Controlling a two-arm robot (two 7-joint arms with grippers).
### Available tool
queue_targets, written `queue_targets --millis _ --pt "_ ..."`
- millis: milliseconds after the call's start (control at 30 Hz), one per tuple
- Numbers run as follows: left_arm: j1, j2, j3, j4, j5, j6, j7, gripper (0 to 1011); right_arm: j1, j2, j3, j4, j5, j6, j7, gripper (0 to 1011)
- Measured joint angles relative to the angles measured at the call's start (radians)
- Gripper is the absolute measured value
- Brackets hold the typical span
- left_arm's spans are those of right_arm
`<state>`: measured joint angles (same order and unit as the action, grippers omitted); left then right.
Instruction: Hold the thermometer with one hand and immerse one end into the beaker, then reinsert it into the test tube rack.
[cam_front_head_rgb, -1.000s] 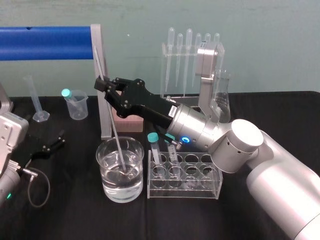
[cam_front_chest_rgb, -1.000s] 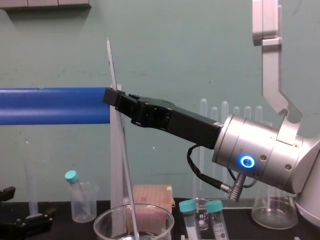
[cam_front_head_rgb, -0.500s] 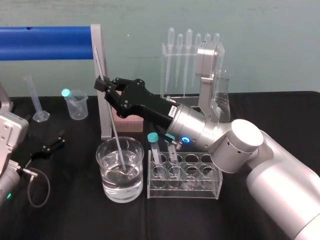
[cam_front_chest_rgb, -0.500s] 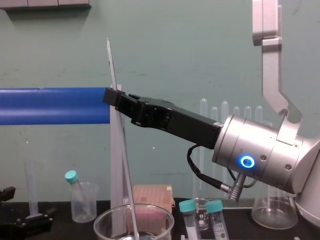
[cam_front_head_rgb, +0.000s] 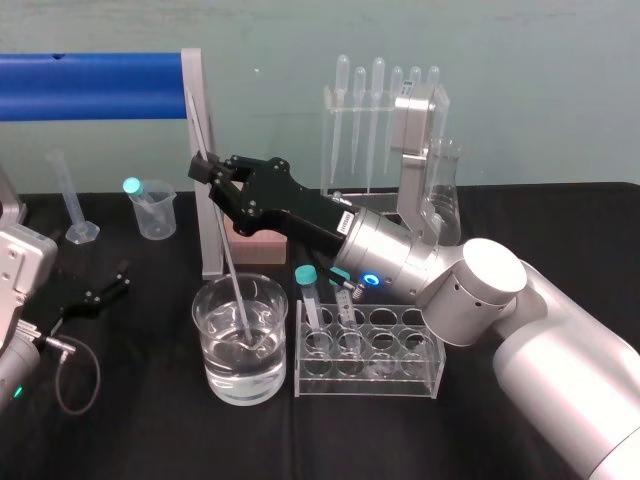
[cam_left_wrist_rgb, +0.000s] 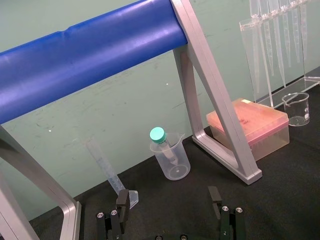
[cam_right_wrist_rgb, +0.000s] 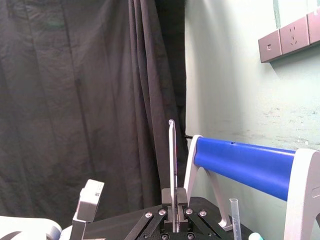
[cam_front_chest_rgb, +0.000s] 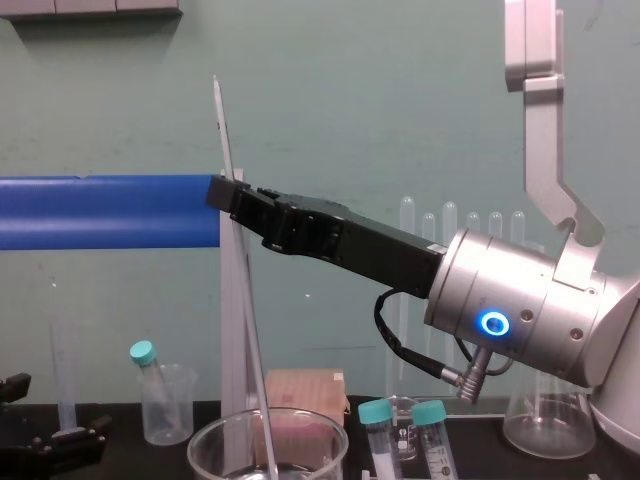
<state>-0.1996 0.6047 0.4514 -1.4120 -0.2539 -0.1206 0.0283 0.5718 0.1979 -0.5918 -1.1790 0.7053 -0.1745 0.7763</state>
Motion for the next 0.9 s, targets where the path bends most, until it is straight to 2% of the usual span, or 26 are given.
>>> queue_targets --millis 900 --pt "0.000 0.000 0.000 0.000 0.000 0.000 0.000 1008 0.000 0.000 0.000 0.000 0.000 0.000 0.000 57"
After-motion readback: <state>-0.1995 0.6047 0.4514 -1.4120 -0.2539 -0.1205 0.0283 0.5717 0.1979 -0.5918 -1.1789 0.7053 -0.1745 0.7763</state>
